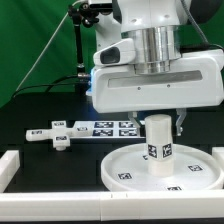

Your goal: Assemble round table

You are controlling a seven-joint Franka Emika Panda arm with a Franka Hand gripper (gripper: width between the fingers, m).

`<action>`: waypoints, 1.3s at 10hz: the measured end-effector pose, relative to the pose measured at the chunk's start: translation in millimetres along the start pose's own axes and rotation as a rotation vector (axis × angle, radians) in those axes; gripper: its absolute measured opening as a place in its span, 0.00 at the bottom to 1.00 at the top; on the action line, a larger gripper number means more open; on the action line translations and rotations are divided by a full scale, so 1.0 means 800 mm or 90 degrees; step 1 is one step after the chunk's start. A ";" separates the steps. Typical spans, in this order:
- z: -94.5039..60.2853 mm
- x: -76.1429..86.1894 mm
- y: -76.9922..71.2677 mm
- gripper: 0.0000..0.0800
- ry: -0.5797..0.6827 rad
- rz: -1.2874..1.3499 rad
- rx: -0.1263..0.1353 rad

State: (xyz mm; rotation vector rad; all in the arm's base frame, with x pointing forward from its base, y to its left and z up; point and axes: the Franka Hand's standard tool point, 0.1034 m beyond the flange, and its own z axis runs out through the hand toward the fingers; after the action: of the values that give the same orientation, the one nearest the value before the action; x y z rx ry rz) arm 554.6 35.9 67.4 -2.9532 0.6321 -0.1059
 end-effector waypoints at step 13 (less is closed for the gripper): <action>-0.003 0.006 -0.009 0.81 0.001 0.010 0.021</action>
Offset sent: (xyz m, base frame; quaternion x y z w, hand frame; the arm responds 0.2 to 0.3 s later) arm -0.0046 0.0011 -0.0064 -0.0068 -0.0484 0.2987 0.9531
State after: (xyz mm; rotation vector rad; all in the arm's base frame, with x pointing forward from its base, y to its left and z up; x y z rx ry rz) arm 561.6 39.8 71.0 -2.9168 0.6482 -0.1164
